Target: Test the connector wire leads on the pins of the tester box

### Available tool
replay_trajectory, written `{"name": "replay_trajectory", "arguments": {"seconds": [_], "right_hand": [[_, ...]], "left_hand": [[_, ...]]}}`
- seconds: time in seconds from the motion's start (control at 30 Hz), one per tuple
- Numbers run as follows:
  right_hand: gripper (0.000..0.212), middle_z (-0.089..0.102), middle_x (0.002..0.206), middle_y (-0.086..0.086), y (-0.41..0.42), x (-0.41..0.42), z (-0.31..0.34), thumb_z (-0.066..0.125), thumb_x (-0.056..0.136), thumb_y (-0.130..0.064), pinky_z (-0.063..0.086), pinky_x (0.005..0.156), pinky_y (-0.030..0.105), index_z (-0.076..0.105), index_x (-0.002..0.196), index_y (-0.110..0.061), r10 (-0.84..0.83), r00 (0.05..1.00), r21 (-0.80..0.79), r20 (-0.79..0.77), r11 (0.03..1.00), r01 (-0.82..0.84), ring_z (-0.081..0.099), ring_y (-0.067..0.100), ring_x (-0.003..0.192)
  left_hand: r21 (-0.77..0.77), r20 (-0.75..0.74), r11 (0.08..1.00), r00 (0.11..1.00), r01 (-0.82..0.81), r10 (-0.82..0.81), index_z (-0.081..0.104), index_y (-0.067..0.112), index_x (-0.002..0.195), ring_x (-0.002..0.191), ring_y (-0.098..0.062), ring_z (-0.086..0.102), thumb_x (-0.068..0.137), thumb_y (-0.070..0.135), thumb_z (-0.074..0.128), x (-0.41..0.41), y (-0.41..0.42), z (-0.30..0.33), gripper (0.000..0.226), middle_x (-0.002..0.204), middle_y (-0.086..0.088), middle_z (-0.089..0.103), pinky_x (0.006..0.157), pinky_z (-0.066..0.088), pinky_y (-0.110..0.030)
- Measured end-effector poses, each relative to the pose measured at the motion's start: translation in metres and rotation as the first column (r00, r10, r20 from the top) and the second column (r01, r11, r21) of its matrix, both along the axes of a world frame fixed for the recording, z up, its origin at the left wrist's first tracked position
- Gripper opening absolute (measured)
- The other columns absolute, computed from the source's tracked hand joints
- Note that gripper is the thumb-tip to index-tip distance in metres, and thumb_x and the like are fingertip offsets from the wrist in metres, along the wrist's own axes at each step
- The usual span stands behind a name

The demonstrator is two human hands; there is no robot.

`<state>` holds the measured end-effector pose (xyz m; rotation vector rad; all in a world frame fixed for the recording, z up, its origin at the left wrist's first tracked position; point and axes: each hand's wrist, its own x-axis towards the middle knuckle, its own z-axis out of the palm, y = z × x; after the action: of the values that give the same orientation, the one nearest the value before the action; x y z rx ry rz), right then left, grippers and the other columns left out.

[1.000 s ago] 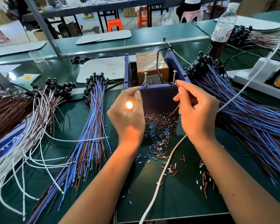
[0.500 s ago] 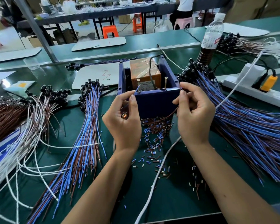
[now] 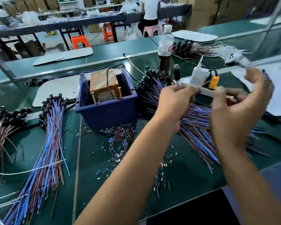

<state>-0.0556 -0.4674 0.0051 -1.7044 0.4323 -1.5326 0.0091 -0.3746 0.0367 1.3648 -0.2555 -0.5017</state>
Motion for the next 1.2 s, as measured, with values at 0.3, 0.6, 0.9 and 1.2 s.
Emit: {"name": "replay_trajectory", "arguments": {"seconds": [0.3, 0.6, 0.9, 1.2], "right_hand": [[0.036, 0.067, 0.123, 0.007, -0.058, -0.038, 0.016, 0.059, 0.103, -0.036, 0.051, 0.1, 0.048, 0.06, 0.132, -0.015, 0.026, 0.832, -0.056, -0.554, 0.996, -0.068, 0.064, 0.027, 0.112], [0.036, 0.075, 0.1, 0.001, -0.06, -0.03, -0.001, 0.069, 0.097, -0.039, 0.046, 0.077, 0.033, 0.062, 0.132, -0.031, 0.219, 0.635, 0.045, -0.741, 0.959, -0.28, 0.068, 0.023, 0.097], [0.021, 0.07, 0.086, 0.001, -0.051, -0.01, 0.008, 0.065, 0.101, -0.037, 0.048, 0.067, 0.033, 0.076, 0.095, -0.02, 0.059, 0.613, -0.167, -0.788, 0.938, -0.305, 0.064, 0.022, 0.078], [0.024, 0.066, 0.086, 0.007, -0.045, 0.006, 0.002, 0.062, 0.103, -0.038, 0.043, 0.066, 0.035, 0.068, 0.096, -0.016, -0.073, 0.622, -0.282, -0.78, 0.928, -0.244, 0.061, 0.03, 0.08]], "left_hand": [[-0.334, -0.497, 0.879, 0.729, 0.341, -0.471, 0.045, 0.012, 0.074, 0.022, -0.008, 0.027, 0.108, 0.011, 0.029, -0.01, -0.1, -0.009, 0.037, 0.031, 0.008, 0.029, 0.029, 0.022, -0.016], [-0.407, -0.554, 0.891, 0.72, 0.203, -0.417, 0.037, 0.01, 0.07, 0.022, -0.006, 0.028, 0.109, 0.007, 0.022, 0.027, -0.088, -0.01, 0.042, 0.034, 0.002, 0.036, 0.027, 0.029, -0.019], [-0.207, -0.551, 0.962, 0.834, -0.179, 0.037, 0.048, -0.003, 0.088, 0.031, -0.003, 0.035, 0.111, 0.009, 0.015, 0.071, -0.07, 0.001, 0.042, 0.07, -0.008, 0.044, 0.031, 0.025, -0.013], [0.251, 0.039, 0.906, 0.939, -0.34, 0.341, 0.062, 0.002, 0.087, 0.056, -0.017, 0.056, 0.112, 0.035, 0.032, 0.105, -0.041, 0.019, 0.051, 0.075, -0.011, 0.07, 0.054, 0.049, -0.024]]}}
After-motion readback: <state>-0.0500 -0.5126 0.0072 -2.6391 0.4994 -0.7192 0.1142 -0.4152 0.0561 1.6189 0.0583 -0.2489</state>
